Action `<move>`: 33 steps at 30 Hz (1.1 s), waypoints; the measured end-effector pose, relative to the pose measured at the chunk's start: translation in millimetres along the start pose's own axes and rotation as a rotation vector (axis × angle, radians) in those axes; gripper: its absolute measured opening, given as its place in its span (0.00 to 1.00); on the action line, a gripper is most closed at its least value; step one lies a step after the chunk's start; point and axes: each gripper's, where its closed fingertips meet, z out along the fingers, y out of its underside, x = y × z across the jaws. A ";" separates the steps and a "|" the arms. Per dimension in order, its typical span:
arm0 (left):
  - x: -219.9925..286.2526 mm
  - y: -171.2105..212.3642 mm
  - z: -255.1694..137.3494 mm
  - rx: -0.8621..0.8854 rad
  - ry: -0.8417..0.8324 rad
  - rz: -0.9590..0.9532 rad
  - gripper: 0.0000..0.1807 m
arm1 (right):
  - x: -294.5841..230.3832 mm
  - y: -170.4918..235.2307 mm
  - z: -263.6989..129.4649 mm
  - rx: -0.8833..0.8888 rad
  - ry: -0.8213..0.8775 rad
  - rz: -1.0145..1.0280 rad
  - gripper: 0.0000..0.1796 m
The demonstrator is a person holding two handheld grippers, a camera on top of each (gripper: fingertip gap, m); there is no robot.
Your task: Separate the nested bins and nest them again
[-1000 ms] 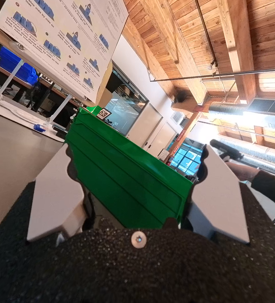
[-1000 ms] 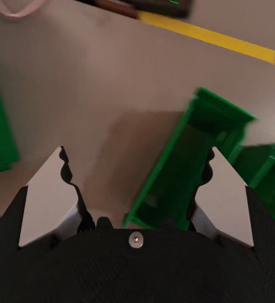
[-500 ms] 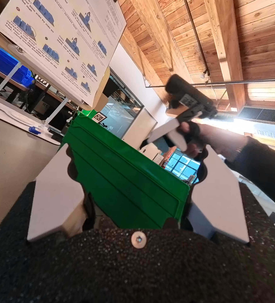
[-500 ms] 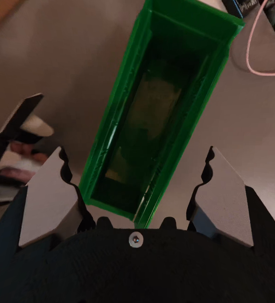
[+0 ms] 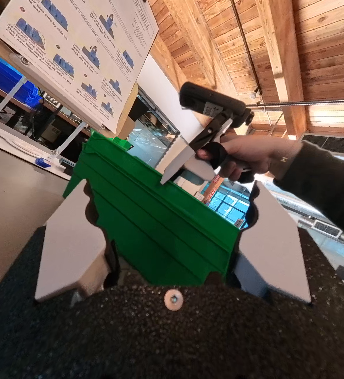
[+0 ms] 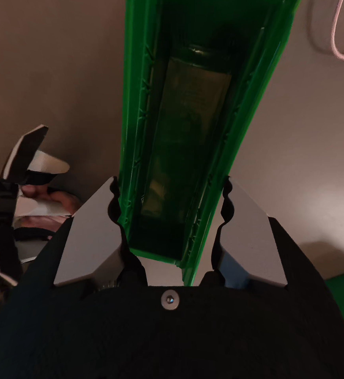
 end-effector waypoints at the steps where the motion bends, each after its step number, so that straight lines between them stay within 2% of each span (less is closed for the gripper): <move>1: 0.1 0.0 0.0 0.000 0.000 0.001 0.80 | -2.1 -1.7 -3.1 0.005 0.000 -0.004 0.56; 13: -0.1 -0.4 -0.3 0.003 0.002 -0.005 0.80 | -10.6 -17.5 -48.2 0.135 -0.122 0.066 0.57; 20: 0.0 -0.5 -0.5 0.003 0.005 -0.009 0.80 | 27.4 -7.1 -101.3 0.219 -0.129 0.120 0.57; 23: 0.0 0.1 -0.1 0.000 0.003 -0.005 0.80 | 71.0 14.0 -121.0 0.250 -0.096 0.206 0.57; 26: 1.2 1.7 0.7 -0.009 0.005 0.006 0.80 | 123.2 50.3 -123.4 0.238 -0.051 0.320 0.57; 33: 3.8 3.3 1.5 -0.018 0.015 0.018 0.80 | 233.7 156.2 -83.4 0.161 0.075 0.686 0.56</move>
